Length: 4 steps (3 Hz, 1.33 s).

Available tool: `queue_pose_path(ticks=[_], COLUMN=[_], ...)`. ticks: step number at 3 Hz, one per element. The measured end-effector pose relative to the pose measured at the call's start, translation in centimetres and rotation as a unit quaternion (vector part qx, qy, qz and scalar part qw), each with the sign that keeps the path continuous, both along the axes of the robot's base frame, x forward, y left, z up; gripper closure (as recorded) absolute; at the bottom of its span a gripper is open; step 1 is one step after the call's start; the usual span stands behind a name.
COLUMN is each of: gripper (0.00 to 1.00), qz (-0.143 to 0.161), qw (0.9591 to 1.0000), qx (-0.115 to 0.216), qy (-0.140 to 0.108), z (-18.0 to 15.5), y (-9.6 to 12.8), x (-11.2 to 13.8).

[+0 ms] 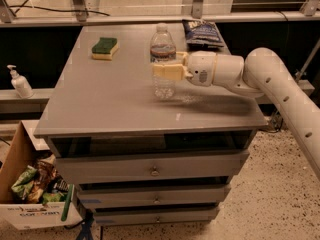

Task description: Place water bottle upright

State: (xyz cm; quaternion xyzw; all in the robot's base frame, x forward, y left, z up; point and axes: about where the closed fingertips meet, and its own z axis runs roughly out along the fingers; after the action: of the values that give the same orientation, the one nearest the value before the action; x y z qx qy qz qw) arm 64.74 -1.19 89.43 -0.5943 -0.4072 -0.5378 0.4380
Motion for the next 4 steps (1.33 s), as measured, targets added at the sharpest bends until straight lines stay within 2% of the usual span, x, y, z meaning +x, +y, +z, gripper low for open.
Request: queue_pose_path(ticks=[1,2,4], gripper=[1.0,0.82,0.35], qz=[-0.004,-0.004,-0.006], qw=[1.0,1.0,0.9999], qx=[0.007,0.007,0.011], qy=[-0.003,-0.003,-0.003], z=[-0.06,0.08,0.01], y=[-0.31,-0.31,-0.78], x=[0.05,0.05,-0.35])
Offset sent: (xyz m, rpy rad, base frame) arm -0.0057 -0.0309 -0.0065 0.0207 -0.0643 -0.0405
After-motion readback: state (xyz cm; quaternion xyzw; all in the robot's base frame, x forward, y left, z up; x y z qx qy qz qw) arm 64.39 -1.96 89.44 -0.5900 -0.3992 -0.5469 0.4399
